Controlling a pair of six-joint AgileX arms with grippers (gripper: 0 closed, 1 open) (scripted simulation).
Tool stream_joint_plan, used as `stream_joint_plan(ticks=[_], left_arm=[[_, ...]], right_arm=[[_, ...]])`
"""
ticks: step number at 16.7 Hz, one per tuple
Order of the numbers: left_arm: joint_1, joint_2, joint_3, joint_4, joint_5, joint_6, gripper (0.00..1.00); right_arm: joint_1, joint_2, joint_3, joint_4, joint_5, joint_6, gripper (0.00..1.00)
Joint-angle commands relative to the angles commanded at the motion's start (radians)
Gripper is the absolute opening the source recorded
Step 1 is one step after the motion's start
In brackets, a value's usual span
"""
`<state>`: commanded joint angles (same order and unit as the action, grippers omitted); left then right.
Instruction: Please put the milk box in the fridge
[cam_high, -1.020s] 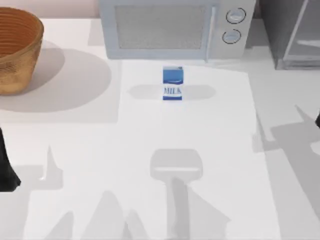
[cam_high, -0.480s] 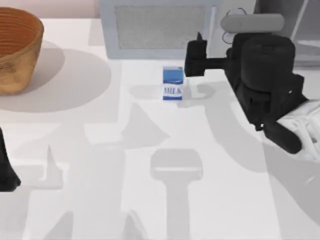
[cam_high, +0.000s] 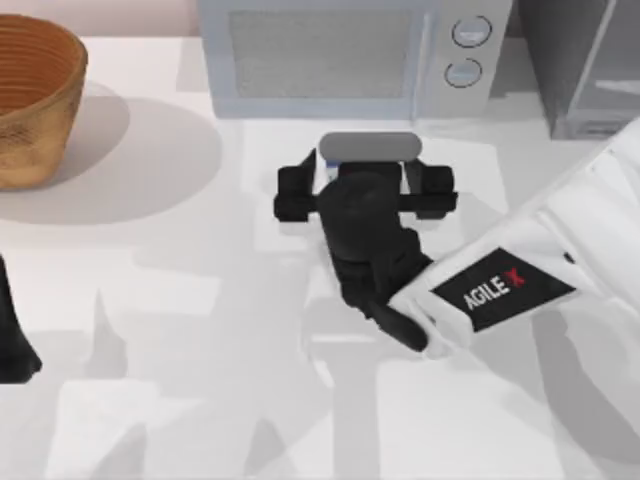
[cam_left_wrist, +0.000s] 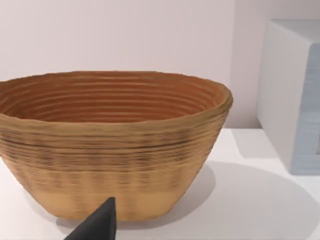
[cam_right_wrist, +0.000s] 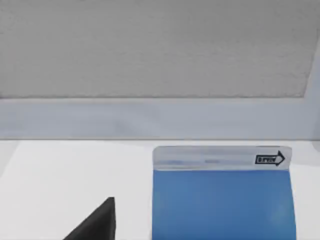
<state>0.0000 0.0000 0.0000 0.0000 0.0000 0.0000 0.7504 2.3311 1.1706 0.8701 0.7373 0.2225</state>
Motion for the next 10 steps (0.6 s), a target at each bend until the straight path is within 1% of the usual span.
stream_joint_plan(ticks=[4, 10], left_arm=[[0.0, 0.0, 0.0, 0.0, 0.0, 0.0, 1.0], [0.0, 0.0, 0.0, 0.0, 0.0, 0.0, 1.0]], right_arm=[[0.026, 0.109, 0.061, 0.047, 0.053, -0.007, 1.0], [0.02, 0.111, 0.061, 0.045, 0.051, -0.008, 1.0]])
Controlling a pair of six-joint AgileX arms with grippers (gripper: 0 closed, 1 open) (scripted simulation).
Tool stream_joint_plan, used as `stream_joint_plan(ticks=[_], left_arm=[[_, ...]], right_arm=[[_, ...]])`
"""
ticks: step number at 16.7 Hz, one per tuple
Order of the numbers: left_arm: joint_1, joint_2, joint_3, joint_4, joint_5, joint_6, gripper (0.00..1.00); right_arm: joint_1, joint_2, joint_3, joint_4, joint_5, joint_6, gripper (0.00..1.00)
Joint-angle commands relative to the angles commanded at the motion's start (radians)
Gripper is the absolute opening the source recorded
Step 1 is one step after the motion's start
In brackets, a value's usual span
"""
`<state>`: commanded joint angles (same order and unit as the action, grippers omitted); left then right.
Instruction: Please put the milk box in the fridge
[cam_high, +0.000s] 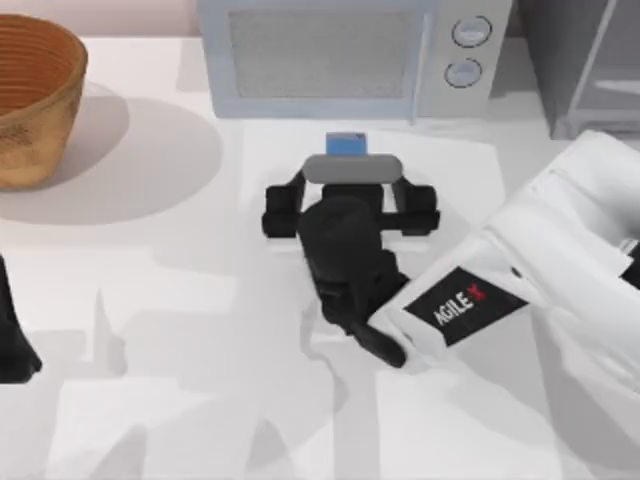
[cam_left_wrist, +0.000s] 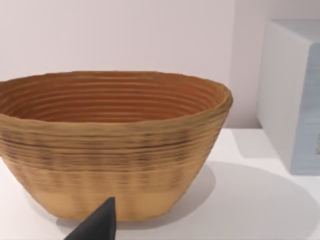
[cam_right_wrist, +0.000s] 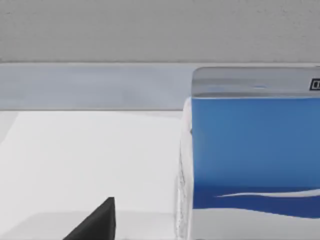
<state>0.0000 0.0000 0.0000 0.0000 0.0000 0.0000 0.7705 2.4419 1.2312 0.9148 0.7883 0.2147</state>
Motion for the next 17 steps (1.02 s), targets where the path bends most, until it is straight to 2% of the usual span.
stream_joint_plan(ticks=[8, 13, 17], left_arm=[[0.0, 0.0, 0.0, 0.0, 0.0, 0.0, 1.0], [0.0, 0.0, 0.0, 0.0, 0.0, 0.0, 1.0], [0.0, 0.0, 0.0, 0.0, 0.0, 0.0, 1.0]], right_arm=[[-0.065, 0.107, 0.187, -0.056, -0.063, -0.028, 1.0], [-0.07, 0.115, 0.2, -0.061, -0.068, -0.03, 1.0], [-0.07, 0.115, 0.2, -0.061, -0.068, -0.03, 0.7]])
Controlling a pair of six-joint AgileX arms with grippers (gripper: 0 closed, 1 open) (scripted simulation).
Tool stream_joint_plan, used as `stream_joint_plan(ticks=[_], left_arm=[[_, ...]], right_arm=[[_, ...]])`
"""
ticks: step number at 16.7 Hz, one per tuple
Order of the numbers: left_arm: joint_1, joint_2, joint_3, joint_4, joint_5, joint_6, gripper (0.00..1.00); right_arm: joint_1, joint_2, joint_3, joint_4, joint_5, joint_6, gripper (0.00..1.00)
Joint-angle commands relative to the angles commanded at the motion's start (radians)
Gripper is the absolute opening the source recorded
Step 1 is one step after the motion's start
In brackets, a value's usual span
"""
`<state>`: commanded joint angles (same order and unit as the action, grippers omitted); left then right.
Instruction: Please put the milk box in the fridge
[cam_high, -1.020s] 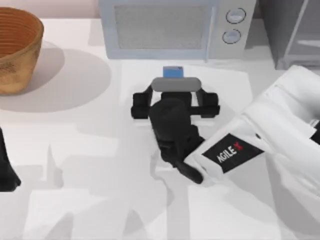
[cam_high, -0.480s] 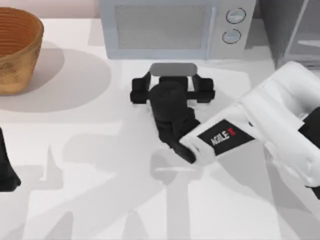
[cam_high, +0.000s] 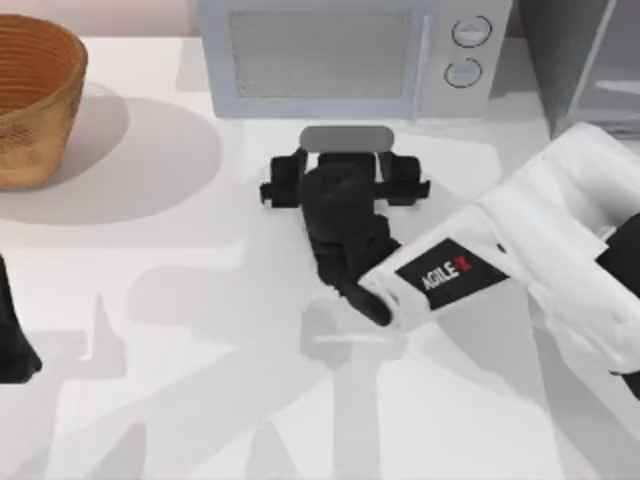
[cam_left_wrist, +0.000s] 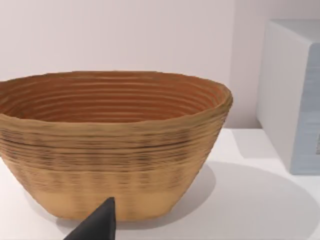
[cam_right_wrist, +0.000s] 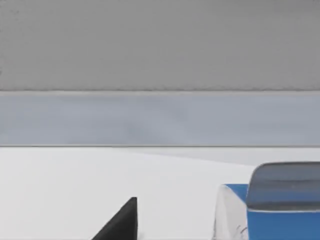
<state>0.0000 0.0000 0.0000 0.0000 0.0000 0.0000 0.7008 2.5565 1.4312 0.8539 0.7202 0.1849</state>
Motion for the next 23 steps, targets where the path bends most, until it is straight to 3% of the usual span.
stream_joint_plan(ticks=[9, 19, 23], left_arm=[[0.0, 0.0, 0.0, 0.0, 0.0, 0.0, 1.0], [0.0, 0.0, 0.0, 0.0, 0.0, 0.0, 1.0], [0.0, 0.0, 0.0, 0.0, 0.0, 0.0, 1.0]], right_arm=[[0.0, 0.0, 0.0, 0.0, 0.0, 0.0, 0.02], [0.005, -0.004, -0.001, -0.002, 0.001, 0.002, 0.0], [0.082, -0.074, 0.003, -0.078, 0.012, 0.046, 0.0]])
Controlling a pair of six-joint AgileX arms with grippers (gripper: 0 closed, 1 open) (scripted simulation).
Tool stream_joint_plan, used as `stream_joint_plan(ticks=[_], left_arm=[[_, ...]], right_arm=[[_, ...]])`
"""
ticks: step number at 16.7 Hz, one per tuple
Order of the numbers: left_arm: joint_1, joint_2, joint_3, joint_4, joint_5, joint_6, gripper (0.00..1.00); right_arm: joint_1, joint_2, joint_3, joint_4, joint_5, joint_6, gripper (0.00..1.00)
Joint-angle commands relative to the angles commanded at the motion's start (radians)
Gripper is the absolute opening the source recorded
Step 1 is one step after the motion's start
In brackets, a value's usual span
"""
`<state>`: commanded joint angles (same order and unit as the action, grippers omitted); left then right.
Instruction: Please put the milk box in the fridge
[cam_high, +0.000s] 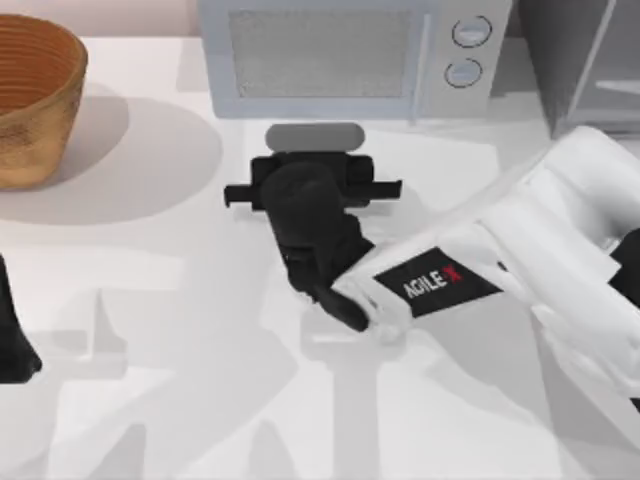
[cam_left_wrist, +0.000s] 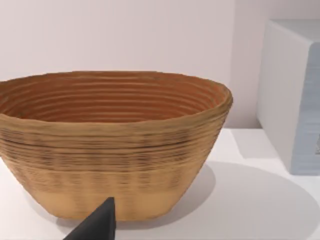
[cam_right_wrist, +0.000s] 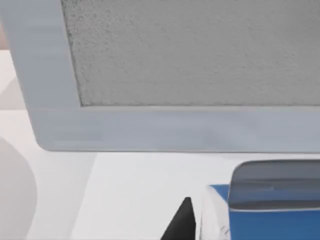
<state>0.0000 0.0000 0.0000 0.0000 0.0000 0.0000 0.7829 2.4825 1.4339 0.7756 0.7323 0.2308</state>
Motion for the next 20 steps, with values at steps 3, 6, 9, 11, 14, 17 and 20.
stream_joint_plan(ticks=[3, 6, 9, 11, 14, 17, 20], left_arm=[[0.0, 0.0, 0.0, 0.0, 0.0, 0.0, 1.0], [0.0, 0.0, 0.0, 0.0, 0.0, 0.0, 1.0], [0.0, 0.0, 0.0, 0.0, 0.0, 0.0, 1.0], [0.0, 0.0, 0.0, 0.0, 0.0, 0.0, 1.0], [0.0, 0.0, 0.0, 0.0, 0.0, 0.0, 1.0], [0.0, 0.0, 0.0, 0.0, 0.0, 0.0, 1.0], [0.0, 0.0, 0.0, 0.0, 0.0, 0.0, 1.0]], right_arm=[[0.035, -0.114, 0.021, -0.121, -0.006, 0.023, 0.0], [0.009, -0.221, 0.046, -0.246, -0.017, 0.009, 0.0], [-0.056, -0.278, 0.055, -0.325, -0.017, -0.027, 0.0], [-0.079, -0.288, 0.054, -0.342, -0.016, -0.041, 0.0], [-0.075, -0.284, 0.053, -0.339, -0.016, -0.039, 0.0], [-0.083, -0.31, 0.027, -0.351, -0.021, -0.041, 0.0], [-0.133, -0.429, -0.07, -0.391, -0.044, -0.051, 0.0]])
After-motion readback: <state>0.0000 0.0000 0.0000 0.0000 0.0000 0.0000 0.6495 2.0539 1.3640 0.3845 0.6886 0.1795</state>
